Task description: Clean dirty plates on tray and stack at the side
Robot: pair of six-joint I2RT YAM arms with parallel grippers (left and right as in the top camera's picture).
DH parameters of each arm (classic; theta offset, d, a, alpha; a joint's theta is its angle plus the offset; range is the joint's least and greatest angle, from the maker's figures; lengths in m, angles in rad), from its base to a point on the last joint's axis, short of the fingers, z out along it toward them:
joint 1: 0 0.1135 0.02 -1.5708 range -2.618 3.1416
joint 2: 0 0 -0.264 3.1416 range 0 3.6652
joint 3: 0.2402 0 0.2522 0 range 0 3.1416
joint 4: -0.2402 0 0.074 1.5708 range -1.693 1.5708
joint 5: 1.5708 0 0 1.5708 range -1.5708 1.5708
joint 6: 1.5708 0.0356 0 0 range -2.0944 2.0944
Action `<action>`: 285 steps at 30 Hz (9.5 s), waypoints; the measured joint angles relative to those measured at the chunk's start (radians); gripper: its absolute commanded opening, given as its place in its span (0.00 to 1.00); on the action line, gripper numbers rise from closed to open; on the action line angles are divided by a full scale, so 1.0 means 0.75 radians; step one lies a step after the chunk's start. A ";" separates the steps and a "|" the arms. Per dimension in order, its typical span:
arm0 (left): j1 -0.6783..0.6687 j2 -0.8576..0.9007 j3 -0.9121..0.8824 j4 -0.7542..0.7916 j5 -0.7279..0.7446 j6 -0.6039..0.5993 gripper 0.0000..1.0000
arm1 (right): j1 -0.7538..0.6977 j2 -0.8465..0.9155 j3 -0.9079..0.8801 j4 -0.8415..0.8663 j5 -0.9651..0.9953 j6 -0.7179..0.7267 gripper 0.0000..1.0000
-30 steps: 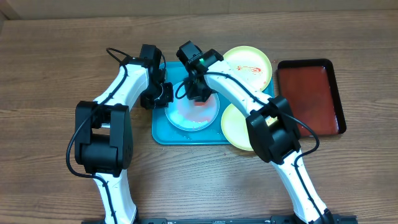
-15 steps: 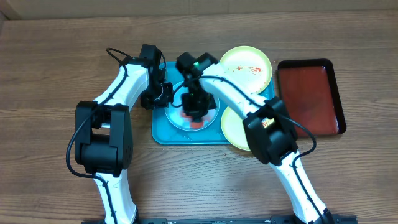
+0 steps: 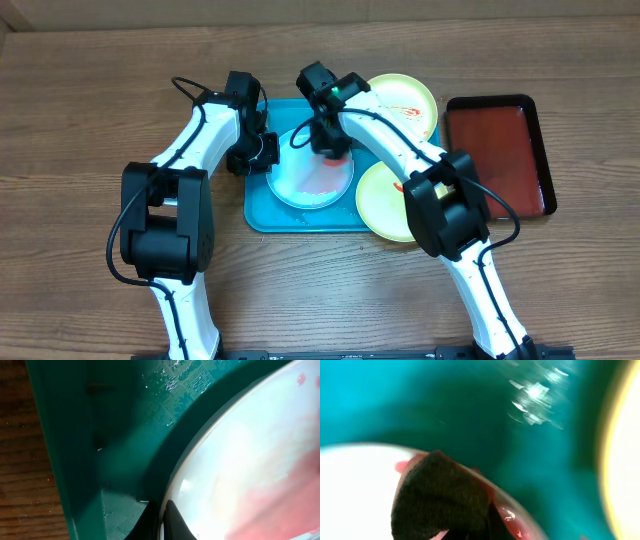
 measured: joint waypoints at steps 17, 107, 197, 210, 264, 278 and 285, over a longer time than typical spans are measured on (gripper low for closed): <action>0.000 0.000 -0.001 -0.002 -0.001 0.000 0.04 | 0.048 0.021 0.005 -0.124 -0.446 -0.072 0.04; -0.814 -0.515 -0.005 -0.106 -1.922 -0.183 0.04 | -0.663 -0.484 0.002 -0.408 -0.324 -0.266 0.04; -0.303 0.266 0.787 0.091 0.132 -0.175 0.95 | -0.663 -0.484 0.002 -0.418 -0.324 -0.300 0.04; -0.411 0.455 0.820 0.156 0.012 -0.253 0.51 | -0.663 -0.484 0.002 -0.421 -0.324 -0.300 0.04; -0.157 0.424 0.744 -0.628 -0.167 -0.241 0.05 | -0.266 -0.468 -0.173 -0.073 -0.365 -0.182 0.04; -0.050 0.406 0.679 -0.555 0.042 -0.122 0.04 | -0.240 -0.164 -0.175 -0.035 -0.391 -0.131 0.04; -0.005 0.400 0.637 -0.522 0.178 -0.067 0.04 | -0.240 -0.107 -0.175 -0.022 -0.399 -0.105 0.04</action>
